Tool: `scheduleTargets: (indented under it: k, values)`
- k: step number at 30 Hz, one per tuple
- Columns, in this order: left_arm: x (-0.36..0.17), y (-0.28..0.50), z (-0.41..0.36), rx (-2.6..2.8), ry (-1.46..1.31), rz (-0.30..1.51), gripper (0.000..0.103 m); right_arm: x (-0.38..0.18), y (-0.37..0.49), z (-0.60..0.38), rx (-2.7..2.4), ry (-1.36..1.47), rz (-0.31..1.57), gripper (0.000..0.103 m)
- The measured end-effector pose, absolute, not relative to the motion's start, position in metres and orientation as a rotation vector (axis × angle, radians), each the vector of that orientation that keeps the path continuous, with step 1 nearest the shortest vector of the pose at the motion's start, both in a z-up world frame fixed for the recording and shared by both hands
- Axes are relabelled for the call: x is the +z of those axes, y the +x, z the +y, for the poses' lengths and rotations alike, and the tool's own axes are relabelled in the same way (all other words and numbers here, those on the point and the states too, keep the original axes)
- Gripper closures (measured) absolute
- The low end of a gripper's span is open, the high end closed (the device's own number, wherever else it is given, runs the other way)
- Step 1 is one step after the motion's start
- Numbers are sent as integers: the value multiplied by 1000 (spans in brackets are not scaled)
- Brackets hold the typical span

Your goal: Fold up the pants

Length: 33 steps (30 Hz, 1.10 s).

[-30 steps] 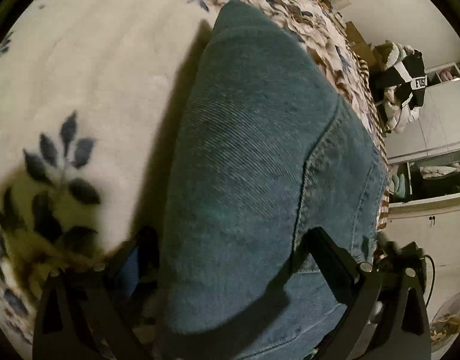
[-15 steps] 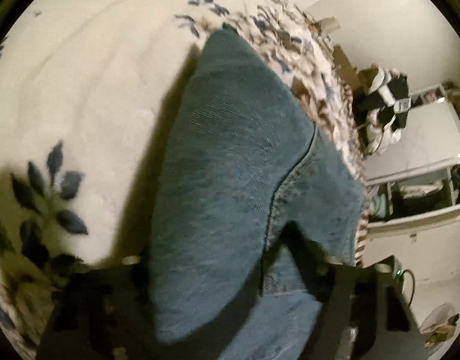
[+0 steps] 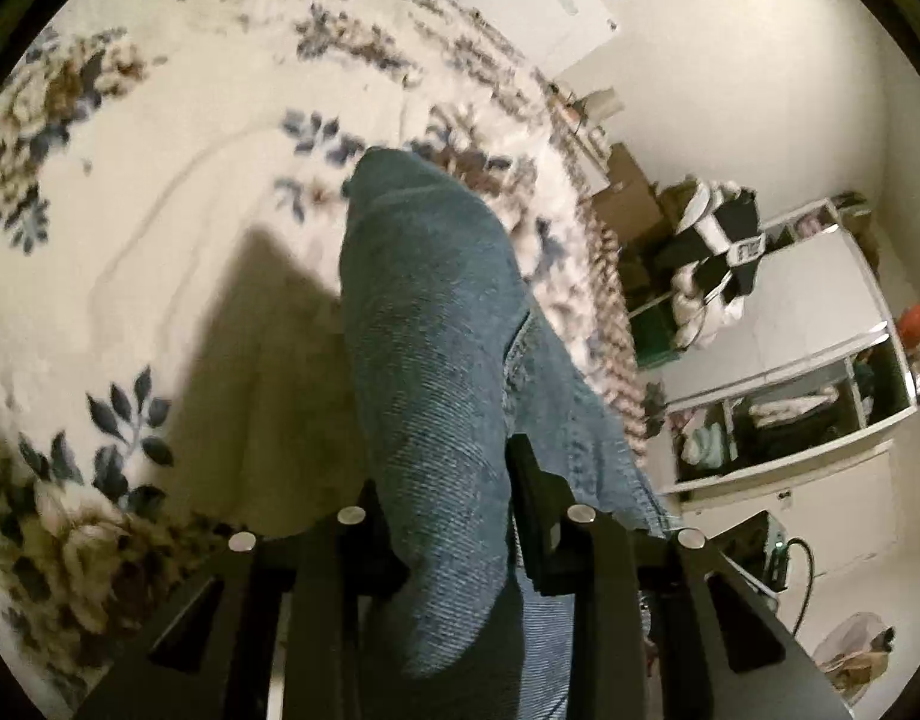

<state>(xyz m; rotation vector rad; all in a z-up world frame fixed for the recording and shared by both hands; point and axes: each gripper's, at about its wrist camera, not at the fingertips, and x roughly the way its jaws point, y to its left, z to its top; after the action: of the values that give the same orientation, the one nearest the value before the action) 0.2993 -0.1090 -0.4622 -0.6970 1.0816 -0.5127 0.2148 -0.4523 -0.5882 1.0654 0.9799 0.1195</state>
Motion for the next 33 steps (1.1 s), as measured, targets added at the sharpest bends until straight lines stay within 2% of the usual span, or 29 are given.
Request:
scheduleTargets:
  k: [7, 13, 19, 26, 29, 33]
  values:
    - [-421, 348, -86, -511, -735, 1001, 78, -522, 277, -428, 187, 1013, 915, 73]
    - [-418, 439, -46, -508, -727, 939, 78, -504, 372, -387, 225, 975, 861, 73]
    - [-453, 544, 4, -488, -708, 957, 78, -528, 486, -333, 220, 970, 850, 73]
    - [-523, 633, 43, -454, -676, 1060, 77, -601, 590, -283, 174, 966, 918, 73]
    - [-552, 648, 45, -429, -605, 1164, 70, -627, 604, -276, 129, 963, 995, 71]
    - [-565, 630, 41, -397, -479, 1212, 45, -645, 596, -279, 45, 881, 1132, 57]
